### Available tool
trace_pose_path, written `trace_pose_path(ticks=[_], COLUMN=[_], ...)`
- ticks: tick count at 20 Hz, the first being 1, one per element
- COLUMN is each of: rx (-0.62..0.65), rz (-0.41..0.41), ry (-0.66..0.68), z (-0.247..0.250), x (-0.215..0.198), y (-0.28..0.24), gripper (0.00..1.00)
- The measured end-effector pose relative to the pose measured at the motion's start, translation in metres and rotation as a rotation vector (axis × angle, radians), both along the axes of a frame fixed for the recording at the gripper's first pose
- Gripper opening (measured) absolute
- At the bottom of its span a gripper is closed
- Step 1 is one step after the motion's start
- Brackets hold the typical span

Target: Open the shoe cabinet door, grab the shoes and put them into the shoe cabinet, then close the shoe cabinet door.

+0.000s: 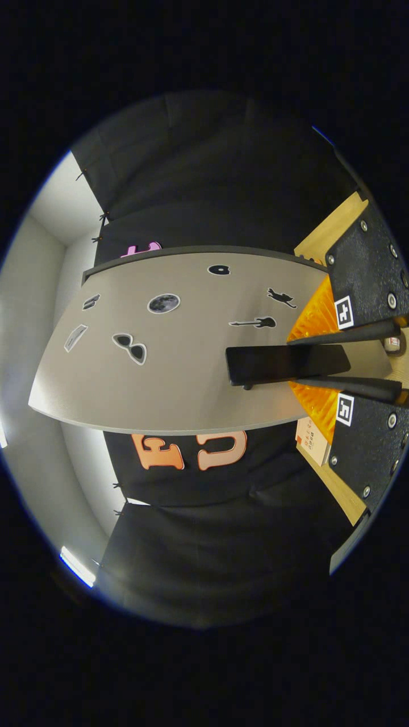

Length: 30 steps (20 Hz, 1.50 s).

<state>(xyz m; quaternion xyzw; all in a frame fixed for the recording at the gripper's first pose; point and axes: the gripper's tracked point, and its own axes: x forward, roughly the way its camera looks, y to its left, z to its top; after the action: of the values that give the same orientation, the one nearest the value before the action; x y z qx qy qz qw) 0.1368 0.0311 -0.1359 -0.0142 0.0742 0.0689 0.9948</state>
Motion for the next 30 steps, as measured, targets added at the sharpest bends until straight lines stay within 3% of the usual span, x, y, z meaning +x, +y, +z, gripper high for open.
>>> trace_pose_path(ticks=[10,20,27,30], rx=[0.036,0.034,0.021,0.046], rz=[0.064,0.034,-0.112,-0.122], ry=[0.018,0.002,-0.005,0.013], z=[0.006,0.009,0.010,0.007], x=[-0.033,-0.031,-0.032,-0.037], y=[-0.095,-0.157,-0.224,-0.232], gripper=[0.26,0.26,0.20,0.20])
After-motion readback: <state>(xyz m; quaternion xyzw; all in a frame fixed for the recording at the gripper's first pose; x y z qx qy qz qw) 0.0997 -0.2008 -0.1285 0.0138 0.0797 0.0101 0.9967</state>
